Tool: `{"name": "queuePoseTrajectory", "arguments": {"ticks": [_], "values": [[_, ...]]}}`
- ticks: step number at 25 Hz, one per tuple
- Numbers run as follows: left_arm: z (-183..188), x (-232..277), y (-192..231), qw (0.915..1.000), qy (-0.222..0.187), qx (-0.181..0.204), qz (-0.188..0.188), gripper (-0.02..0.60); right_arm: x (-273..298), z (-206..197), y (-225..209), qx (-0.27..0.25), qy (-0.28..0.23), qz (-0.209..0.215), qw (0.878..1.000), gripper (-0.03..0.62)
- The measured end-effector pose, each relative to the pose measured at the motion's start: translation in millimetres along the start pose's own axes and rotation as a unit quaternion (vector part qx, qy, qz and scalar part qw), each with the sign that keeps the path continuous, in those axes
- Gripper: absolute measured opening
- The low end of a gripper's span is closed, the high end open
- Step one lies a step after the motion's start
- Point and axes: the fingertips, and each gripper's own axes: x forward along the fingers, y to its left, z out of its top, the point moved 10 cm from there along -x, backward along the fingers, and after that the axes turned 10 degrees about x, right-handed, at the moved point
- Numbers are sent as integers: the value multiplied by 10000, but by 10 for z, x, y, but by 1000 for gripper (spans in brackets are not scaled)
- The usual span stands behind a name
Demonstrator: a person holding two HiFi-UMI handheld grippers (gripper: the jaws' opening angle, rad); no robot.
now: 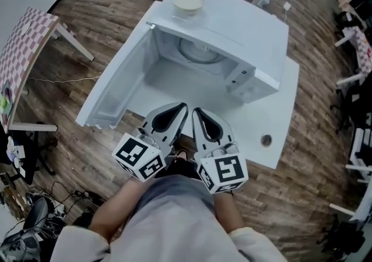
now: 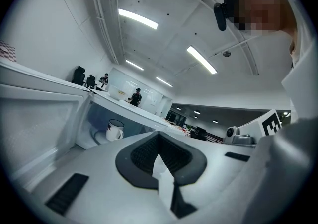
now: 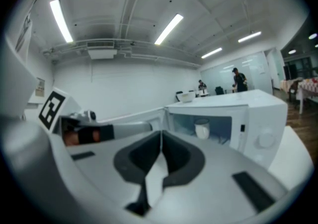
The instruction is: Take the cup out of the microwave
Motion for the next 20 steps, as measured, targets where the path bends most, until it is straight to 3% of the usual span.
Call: {"name": "queuePoseTrajectory", "arguments": {"ticks": [20], "values": [[-25, 283, 571, 9996, 200, -212, -34, 11, 584, -74, -245, 243, 83, -373, 9990, 25]]}}
